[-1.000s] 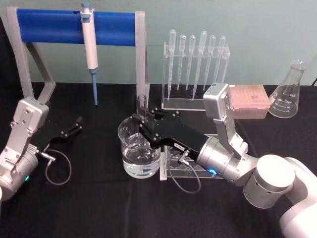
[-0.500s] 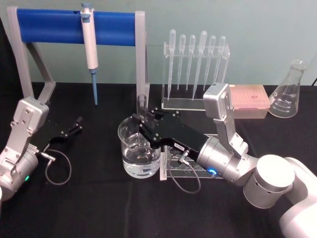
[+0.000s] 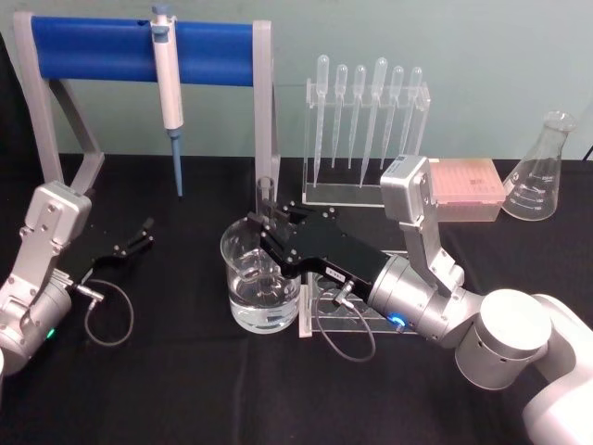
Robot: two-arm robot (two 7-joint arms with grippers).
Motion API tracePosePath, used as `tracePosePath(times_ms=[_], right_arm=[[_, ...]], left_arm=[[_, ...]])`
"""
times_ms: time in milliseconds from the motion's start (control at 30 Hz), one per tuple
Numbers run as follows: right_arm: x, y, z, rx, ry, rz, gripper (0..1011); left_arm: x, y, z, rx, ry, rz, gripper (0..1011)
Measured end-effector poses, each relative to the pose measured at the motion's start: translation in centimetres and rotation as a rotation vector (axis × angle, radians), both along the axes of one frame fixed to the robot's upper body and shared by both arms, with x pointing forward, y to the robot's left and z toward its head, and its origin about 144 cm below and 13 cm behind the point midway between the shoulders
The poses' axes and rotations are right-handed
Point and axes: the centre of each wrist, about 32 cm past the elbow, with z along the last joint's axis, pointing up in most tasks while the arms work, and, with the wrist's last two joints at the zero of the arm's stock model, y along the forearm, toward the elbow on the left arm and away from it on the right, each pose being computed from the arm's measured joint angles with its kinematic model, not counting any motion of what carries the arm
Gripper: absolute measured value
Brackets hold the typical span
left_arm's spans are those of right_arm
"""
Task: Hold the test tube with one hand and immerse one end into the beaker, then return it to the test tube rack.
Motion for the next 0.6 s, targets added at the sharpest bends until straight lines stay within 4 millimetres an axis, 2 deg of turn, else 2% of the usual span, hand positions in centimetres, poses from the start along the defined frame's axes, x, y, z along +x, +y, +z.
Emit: tracePosePath(times_ms=[600], right_arm=[[0.00, 0.00, 0.00, 0.000, 0.000, 0.000, 225]], left_arm=[[0.00, 0.00, 0.00, 0.000, 0.000, 0.000, 1000]])
